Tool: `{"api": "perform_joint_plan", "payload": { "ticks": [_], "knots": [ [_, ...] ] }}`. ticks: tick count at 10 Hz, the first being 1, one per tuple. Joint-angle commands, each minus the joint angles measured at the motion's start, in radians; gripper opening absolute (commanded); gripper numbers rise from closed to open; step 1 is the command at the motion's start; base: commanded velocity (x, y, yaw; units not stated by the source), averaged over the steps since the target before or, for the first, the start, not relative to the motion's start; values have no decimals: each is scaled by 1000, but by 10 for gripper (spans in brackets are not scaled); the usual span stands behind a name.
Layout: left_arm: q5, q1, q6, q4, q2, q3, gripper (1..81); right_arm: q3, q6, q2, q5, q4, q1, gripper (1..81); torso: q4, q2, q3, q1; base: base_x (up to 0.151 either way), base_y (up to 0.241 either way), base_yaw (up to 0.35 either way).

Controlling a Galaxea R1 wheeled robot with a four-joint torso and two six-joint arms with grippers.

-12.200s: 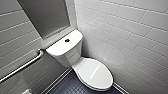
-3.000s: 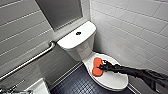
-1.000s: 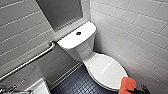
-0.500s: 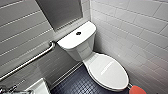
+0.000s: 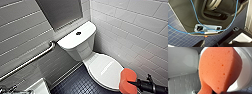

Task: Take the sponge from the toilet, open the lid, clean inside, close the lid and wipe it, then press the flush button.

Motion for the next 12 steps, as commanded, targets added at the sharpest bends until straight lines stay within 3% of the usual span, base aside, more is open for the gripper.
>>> {"api": "perform_joint_plan", "payload": {
  "ticks": [1, 5, 10, 12],
  "knots": [
    [20, 45, -2, 8, -12, 7, 811, -84, 8, 237, -278, 2, 260, 10, 0, 0, 0, 0, 0, 0, 0],
    [20, 42, -2, 6, -16, 5, 811, -425, 8, 635, -318, -29, 285, 10, 0, 0, 0, 0, 0, 0, 0],
    [18, 43, -3, 7, -13, 5, 811, -860, -6, 955, -145, -89, 244, 10, 0, 0, 0, 0, 0, 0, 0],
    [18, 45, -3, 9, -13, 5, 811, -878, -6, 988, -102, -129, 189, 10, 0, 0, 0, 0, 0, 0, 0]
  ]
}}
